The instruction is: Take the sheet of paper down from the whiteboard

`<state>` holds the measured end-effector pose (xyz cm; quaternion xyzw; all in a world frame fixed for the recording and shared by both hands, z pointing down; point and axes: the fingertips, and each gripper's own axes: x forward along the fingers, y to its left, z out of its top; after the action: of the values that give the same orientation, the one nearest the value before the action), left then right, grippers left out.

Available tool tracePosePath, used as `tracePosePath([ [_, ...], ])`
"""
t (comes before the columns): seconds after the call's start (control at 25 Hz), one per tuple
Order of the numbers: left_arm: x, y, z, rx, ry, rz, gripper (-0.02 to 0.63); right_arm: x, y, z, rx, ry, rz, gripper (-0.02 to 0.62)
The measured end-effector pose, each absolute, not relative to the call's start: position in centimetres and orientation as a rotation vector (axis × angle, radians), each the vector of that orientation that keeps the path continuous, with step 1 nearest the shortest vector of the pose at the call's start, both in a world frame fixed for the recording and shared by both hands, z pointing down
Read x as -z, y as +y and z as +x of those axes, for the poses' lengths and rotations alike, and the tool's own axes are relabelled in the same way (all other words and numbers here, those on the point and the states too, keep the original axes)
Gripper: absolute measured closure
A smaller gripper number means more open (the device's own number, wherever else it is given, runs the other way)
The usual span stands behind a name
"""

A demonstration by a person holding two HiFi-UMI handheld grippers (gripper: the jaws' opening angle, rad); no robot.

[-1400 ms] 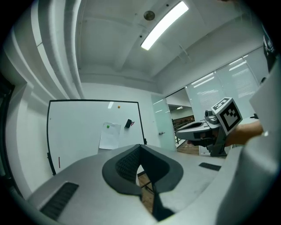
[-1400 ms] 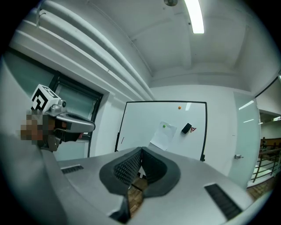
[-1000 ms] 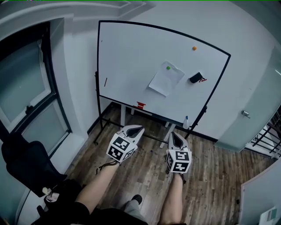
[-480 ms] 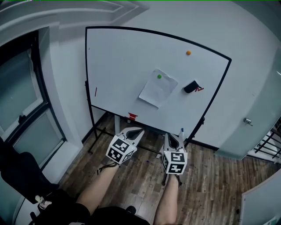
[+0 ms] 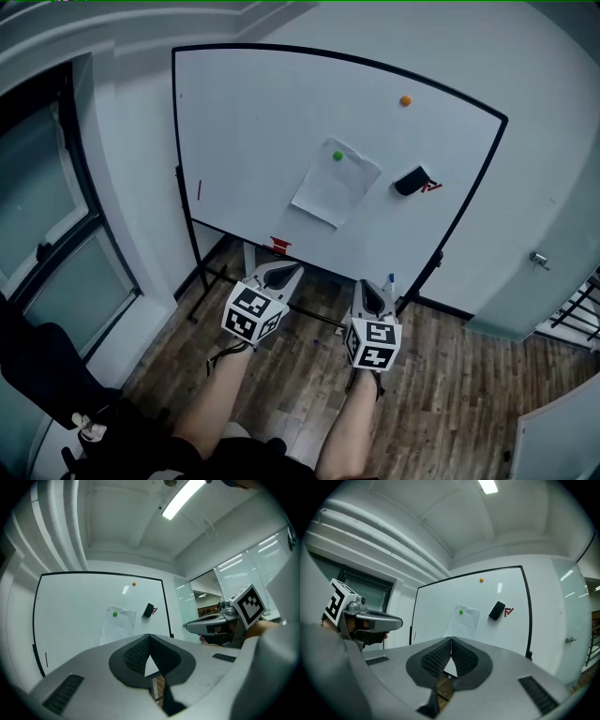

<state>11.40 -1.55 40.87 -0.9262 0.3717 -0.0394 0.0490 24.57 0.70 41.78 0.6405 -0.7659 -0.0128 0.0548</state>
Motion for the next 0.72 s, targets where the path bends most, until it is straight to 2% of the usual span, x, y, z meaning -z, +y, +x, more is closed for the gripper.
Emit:
tracePosePath([
  [0.36, -41.6, -6.5, 11.3, 0.124, 1.157, -2.880, 0.588, -43.2, -4.2, 25.2, -0.016, -2.305, 1.969, 0.571],
  [0.72, -41.8, -16.8, 10.9, 0.124, 1.109, -2.905, 0.588, -42.8, -12.7, 25.2, 0.004, -2.246, 2.014, 0.571],
])
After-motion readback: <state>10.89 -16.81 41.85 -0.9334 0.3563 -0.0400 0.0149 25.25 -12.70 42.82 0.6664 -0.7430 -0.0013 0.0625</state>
